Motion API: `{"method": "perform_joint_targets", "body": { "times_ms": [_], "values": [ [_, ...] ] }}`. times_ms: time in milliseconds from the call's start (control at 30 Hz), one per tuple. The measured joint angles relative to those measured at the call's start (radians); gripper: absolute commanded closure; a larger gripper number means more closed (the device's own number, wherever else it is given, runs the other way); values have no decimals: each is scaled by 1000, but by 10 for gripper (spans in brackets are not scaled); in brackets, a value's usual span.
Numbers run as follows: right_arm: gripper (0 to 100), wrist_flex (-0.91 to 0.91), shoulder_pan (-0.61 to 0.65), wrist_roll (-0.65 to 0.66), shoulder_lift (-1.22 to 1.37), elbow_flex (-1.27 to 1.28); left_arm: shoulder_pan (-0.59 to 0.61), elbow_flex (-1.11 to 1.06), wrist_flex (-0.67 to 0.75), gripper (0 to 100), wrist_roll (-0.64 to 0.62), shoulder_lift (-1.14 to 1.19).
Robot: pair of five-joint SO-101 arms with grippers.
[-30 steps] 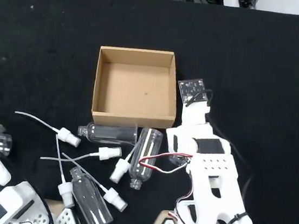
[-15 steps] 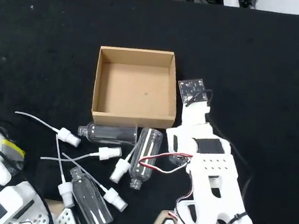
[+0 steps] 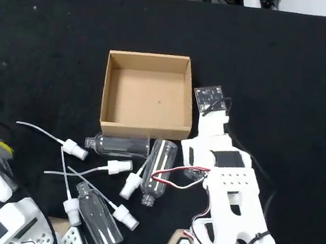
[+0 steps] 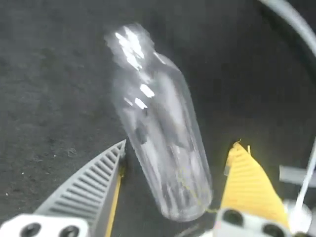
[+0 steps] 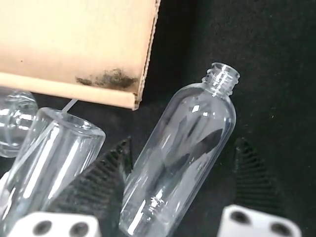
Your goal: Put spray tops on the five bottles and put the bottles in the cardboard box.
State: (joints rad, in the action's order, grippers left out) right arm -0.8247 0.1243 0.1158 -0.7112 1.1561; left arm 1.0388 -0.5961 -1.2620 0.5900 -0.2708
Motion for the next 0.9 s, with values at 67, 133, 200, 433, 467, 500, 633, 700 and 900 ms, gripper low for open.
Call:
{"method": "perform_joint_targets", "body": {
  "times_ms": [67,133,200,433,467,500,633,700,900],
  "values": [
    [711,0,0,0,0,0,0,-2,52,706,-103,0],
    [712,0,0,0,0,0,2,-12,94,706,-180,0],
    [712,0,0,0,0,0,2,-29,126,706,-215,0],
    [712,0,0,0,0,0,2,-147,252,706,-229,0],
    [712,0,0,0,0,0,2,-155,259,706,-229,0],
    [712,0,0,0,0,0,2,-161,264,706,-229,0],
    [712,0,0,0,0,0,2,-170,269,706,-210,2],
    [712,0,0,0,0,0,2,-195,269,706,-158,21],
    [712,0,0,0,0,0,3,-204,278,713,0,115]
  ]
}}
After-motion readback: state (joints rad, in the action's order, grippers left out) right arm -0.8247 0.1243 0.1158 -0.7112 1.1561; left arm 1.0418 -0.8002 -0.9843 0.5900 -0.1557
